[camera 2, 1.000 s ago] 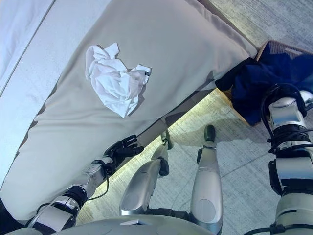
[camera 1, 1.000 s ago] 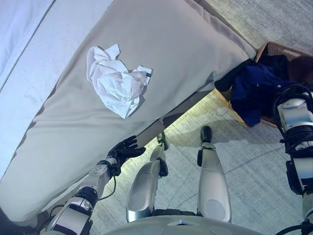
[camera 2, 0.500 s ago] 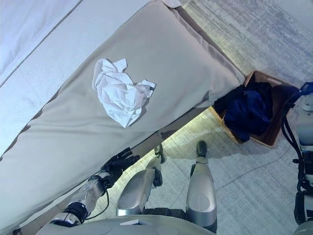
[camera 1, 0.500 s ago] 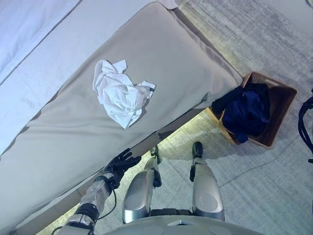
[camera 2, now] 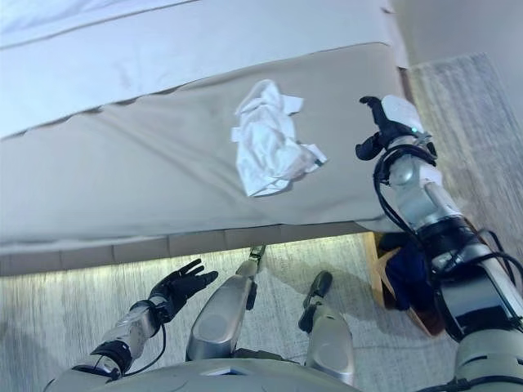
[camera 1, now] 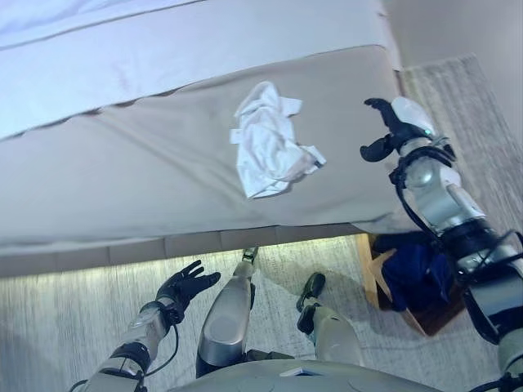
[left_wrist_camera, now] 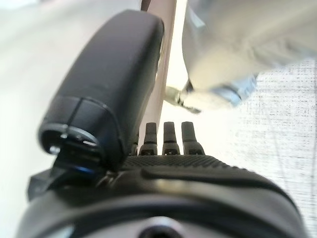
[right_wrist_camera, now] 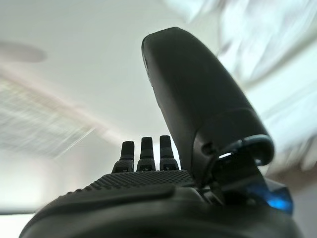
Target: Pick up the clothes from the bed and place them into the basket
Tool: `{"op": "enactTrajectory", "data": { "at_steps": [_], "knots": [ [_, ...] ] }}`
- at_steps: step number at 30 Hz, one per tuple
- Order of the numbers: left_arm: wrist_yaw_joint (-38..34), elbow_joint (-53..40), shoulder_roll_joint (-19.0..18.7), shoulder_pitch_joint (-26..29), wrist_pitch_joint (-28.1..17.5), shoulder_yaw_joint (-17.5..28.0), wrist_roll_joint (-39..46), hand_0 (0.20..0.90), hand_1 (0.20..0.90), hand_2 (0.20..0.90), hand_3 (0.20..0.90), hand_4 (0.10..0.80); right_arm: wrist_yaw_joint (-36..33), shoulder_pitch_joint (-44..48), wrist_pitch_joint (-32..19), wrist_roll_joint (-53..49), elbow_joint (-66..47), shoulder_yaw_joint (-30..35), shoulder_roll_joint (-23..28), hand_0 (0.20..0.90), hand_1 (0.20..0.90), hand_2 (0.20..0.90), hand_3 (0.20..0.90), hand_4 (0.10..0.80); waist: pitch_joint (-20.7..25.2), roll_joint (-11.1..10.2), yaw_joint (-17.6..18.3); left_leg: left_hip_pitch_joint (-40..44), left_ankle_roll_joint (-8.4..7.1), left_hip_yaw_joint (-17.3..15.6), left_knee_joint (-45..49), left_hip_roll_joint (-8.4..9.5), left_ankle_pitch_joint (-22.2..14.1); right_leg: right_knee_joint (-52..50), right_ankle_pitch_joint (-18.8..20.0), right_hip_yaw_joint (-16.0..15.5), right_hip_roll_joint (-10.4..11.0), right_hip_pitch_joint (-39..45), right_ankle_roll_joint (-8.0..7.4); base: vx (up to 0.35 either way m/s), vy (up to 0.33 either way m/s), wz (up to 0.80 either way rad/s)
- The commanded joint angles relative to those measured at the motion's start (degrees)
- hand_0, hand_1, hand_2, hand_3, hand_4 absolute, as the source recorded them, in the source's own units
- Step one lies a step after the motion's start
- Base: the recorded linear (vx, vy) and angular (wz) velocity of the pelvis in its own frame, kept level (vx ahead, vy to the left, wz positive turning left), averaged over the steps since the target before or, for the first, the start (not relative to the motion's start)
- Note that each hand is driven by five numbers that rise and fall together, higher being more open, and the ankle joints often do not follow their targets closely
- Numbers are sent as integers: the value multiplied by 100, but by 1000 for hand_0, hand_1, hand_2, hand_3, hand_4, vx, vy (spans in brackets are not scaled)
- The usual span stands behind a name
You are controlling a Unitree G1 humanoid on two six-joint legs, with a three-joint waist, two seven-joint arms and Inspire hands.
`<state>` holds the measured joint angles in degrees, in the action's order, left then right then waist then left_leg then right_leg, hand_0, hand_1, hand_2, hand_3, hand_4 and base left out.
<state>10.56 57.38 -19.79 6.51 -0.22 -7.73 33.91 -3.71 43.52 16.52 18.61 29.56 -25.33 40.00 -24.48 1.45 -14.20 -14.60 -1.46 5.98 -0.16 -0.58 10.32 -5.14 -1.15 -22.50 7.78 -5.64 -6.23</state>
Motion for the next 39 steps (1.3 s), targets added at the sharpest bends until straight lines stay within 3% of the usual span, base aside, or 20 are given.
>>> {"op": "enactTrajectory", "data": {
  "at_steps": [1,6,12,16,21,22,23,24,25,27,28,29,31,35,39],
  "knots": [
    [69,-9,-309,23,-94,-207,254,900,900,900,900,800,-455,988,-91,332,74,-187,56,900,900,900,900,800,-103,-356,-207,-71,345,-181,514,438,-1014,-491,-146,163,56,-277,236,-58,10,38],
    [114,-46,-342,94,-93,-270,227,900,900,900,900,800,-319,1763,428,-65,1257,-674,-362,900,900,900,900,800,-332,-371,-681,-367,271,74,583,438,-1025,-733,-381,-120,141,-365,225,-10,-27,32],
    [232,-74,-327,120,-285,-400,250,900,900,900,900,800,187,2263,877,-721,3333,-640,-877,900,900,900,900,800,-530,-290,-1196,-677,202,407,428,430,-797,-907,-516,-582,198,-499,230,1,-36,35],
    [259,-260,-271,73,-342,-513,247,900,900,900,900,800,406,2338,1293,-853,3809,-563,-965,900,900,900,900,800,-531,-209,-1360,-849,168,564,347,450,-679,-963,-560,-775,229,-614,233,15,-18,32],
    [218,-457,-201,38,-333,-628,278,900,900,900,900,800,489,2340,1185,-1416,3921,-434,-1108,900,900,900,900,800,-531,-156,-1428,-964,140,661,352,476,-643,-992,-560,-897,262,-720,227,12,3,14],
    [216,-462,-200,37,-329,-630,280,900,900,900,900,800,478,2343,1148,-1477,3919,-431,-1117,860,860,860,853,753,-531,-156,-1429,-966,138,663,353,476,-642,-991,-558,-898,262,-721,227,15,-5,7],
    [211,-480,-190,43,-312,-628,264,900,900,900,900,800,400,2345,1016,-1662,3889,-386,-1167,526,526,526,464,364,-531,-160,-1426,-972,132,668,342,478,-636,-979,-555,-900,249,-728,223,0,0,0],
    [215,-488,-196,45,-305,-637,272,900,900,900,900,800,263,2366,820,-1861,3810,-346,-1189,451,451,451,376,276,-531,-165,-1411,-969,125,670,318,467,-630,-960,-545,-891,236,-737,213,0,0,0],
    [202,-489,-187,47,-305,-660,283,900,900,900,900,800,-29,2406,461,-2189,3628,-279,-1214,300,300,300,200,100,-531,-174,-1379,-959,113,664,288,440,-623,-949,-525,-869,225,-753,198,0,0,0],
    [168,-469,-140,-17,-377,-648,276,900,900,900,900,800,-767,2394,-229,-2862,2748,-86,-1294,300,300,300,200,100,-531,-222,-1281,-901,88,614,220,378,-622,-910,-504,-783,180,-757,177,0,0,0],
    [161,-456,-134,-36,-397,-638,289,900,900,900,900,800,-795,2366,-70,-2910,2519,-55,-1303,300,300,300,200,100,-531,-234,-1264,-880,85,597,206,362,-624,-906,-505,-764,173,-751,175,0,0,0],
    [151,-406,-105,-92,-466,-601,306,900,900,900,900,800,-1245,2289,-320,-3136,1987,67,-1318,300,300,300,200,100,-531,-273,-1191,-817,71,549,166,310,-635,-887,-504,-706,146,-732,167,-8,20,-8],
    [51,-276,13,-228,-631,-450,293,900,900,900,900,800,-1850,1995,-1058,-3257,857,522,-1357,300,300,300,200,100,-531,-403,-986,-540,54,412,19,194,-687,-766,-500,-490,56,-589,145,-3,17,-23],
    [-76,-77,111,-336,-741,-266,241,900,900,900,900,800,-2478,1588,-1614,-2731,-615,1166,-1338,300,300,300,200,100,-500,-565,-719,-43,68,225,-177,115,-786,-488,-464,-154,-72,-240,117,8,4,-23],
    [-94,117,100,-545,-736,-25,32,900,900,900,900,800,-3537,1095,-1848,-1528,-2081,1603,-1058,300,300,300,200,100,-81,-695,-409,282,157,-14,-260,96,-832,-129,-227,140,-176,-1,96,43,-12,-27]
  ]
}}
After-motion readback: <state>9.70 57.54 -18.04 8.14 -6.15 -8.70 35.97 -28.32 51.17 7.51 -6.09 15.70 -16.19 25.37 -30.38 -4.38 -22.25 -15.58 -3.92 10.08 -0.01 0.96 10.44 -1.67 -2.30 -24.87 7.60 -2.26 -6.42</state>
